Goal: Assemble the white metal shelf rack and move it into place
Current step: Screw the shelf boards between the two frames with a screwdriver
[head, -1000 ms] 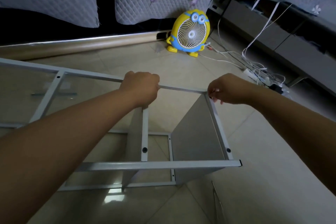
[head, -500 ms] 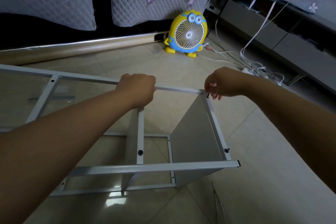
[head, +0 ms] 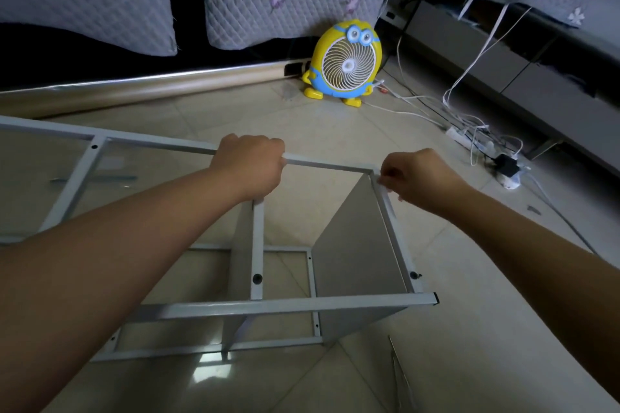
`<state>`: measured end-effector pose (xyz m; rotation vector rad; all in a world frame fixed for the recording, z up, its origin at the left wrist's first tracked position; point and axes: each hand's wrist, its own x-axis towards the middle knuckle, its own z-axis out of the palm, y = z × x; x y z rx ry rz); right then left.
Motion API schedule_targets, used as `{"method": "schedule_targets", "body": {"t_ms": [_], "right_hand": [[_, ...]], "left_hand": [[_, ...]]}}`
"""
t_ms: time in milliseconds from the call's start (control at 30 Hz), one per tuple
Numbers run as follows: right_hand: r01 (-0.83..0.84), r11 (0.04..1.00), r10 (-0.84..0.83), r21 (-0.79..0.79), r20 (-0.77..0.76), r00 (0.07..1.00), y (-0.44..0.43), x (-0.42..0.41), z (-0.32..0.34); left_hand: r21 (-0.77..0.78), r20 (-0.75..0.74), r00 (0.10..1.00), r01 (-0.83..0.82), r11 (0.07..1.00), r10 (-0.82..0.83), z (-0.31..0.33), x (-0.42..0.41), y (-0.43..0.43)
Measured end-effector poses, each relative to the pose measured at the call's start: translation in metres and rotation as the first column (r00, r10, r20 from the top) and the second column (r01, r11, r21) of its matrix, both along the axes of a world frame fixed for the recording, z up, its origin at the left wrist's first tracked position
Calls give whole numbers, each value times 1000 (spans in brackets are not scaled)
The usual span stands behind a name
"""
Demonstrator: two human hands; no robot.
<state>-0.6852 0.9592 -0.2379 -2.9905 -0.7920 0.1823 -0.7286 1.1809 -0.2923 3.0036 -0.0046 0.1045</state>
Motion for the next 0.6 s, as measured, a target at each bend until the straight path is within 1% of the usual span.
{"method": "schedule_targets", "body": {"t_ms": [33, 100, 200, 300, 467, 533, 600], "right_hand": [[7, 1000, -7, 6, -52, 999, 2, 4, 4], [10, 999, -15, -33, -143, 990, 6, 10, 11], [5, 994, -26, -108, -200, 979, 13, 16, 16], [13, 992, -32, -122, -154, 988, 15, 13, 14], [70, 997, -71, -34, -15, 997, 1, -1, 6], [35, 999, -35, -34, 6, 999, -1, -1, 6], [-12, 996, 15, -92, 26, 1000, 2, 5, 8]], "left_hand": [[1, 3, 1000, -1, 1000, 1, -1, 0, 1], [-2, 13, 1000, -1, 1000, 1, -1, 0, 1], [1, 20, 1000, 4, 1000, -4, -1, -1, 2], [12, 21, 1000, 2, 1000, -3, -3, 0, 2], [-6, 17, 1000, 10, 1000, -10, -2, -2, 2], [-5, 15, 1000, 6, 1000, -6, -2, -2, 1], [4, 12, 1000, 4, 1000, -4, -1, -1, -1]]}}
